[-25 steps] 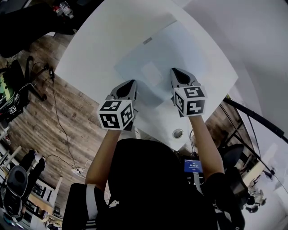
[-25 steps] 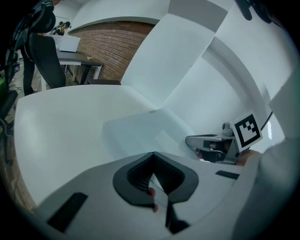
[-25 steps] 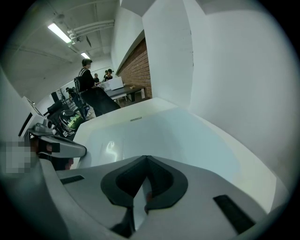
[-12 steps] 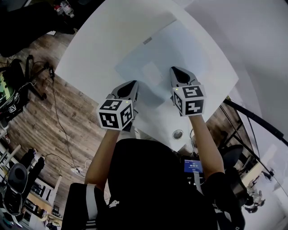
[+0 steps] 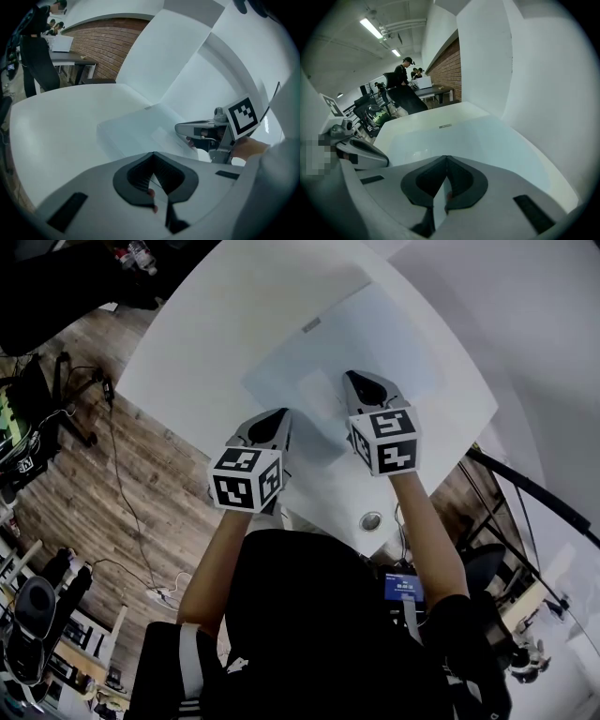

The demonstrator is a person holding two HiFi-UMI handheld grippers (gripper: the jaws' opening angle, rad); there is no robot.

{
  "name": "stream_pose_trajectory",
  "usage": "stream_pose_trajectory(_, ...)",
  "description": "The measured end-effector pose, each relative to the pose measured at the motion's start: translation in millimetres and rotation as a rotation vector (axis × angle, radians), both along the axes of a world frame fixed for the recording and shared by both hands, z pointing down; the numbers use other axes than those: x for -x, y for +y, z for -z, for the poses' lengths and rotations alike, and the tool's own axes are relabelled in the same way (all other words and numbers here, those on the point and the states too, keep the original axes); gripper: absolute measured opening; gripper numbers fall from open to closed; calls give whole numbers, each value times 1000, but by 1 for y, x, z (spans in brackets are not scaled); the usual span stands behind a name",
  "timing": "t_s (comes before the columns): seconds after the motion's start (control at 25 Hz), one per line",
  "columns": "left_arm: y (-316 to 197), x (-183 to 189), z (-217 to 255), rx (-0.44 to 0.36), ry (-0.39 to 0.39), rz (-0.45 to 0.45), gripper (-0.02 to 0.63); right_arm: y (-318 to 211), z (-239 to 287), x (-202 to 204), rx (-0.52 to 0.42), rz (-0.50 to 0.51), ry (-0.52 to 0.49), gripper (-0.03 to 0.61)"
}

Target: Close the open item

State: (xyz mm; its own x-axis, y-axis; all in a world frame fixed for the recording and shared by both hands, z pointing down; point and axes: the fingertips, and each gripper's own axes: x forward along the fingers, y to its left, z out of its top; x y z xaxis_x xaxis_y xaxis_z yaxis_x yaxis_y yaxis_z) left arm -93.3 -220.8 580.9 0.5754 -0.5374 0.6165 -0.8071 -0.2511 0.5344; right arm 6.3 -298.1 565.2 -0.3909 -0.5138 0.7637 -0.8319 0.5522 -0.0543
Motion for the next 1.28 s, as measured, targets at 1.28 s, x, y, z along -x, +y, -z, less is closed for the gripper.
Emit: stream_pose_trajectory(1.28,-1,0,2,1,23,-5,11,-72,-7,53,18,63,-50,40)
